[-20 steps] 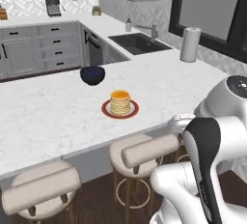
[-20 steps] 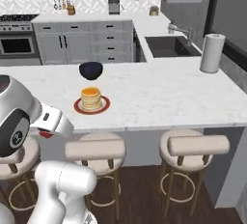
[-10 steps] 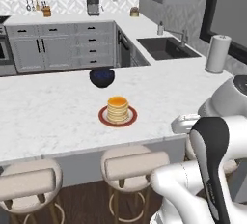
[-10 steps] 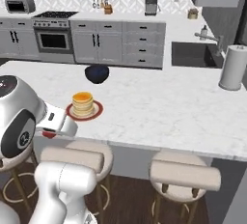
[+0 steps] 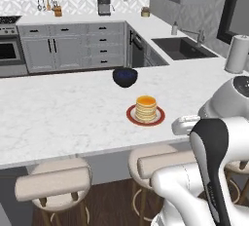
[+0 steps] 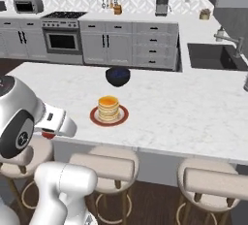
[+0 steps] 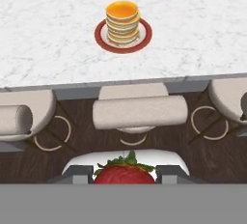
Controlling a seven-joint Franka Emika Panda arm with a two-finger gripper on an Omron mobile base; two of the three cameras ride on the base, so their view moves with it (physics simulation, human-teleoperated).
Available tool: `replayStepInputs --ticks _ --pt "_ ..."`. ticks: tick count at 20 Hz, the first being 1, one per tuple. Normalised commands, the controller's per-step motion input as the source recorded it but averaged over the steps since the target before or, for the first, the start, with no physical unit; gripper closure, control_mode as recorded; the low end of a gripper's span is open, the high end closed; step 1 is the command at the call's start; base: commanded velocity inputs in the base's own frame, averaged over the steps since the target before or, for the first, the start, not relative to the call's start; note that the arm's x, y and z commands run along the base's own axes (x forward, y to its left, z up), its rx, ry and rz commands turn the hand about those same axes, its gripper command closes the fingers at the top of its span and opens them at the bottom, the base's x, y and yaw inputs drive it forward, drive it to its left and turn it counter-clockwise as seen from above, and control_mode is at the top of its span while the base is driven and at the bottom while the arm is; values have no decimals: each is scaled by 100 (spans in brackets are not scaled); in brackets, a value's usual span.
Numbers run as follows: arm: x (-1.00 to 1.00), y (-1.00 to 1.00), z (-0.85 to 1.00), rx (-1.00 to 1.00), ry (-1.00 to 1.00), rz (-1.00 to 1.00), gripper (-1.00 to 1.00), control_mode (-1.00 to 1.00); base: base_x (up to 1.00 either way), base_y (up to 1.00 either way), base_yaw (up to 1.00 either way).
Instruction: Take the strawberry from the fridge and place it on top of the pancake, located on the dining counter.
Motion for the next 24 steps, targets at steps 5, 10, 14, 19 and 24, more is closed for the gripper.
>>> replayStepInputs --ticks 5,10,14,19,24 --pt "0 0 0 0 0 0 100 100 41 -41 1" --pt "0 0 0 0 0 0 100 100 77 -24 1" --pt "0 0 0 0 0 0 100 100 94 23 0" --pt "0 0 0 0 0 0 100 100 55 20 0" --pt "0 0 0 0 0 0 100 100 40 14 0"
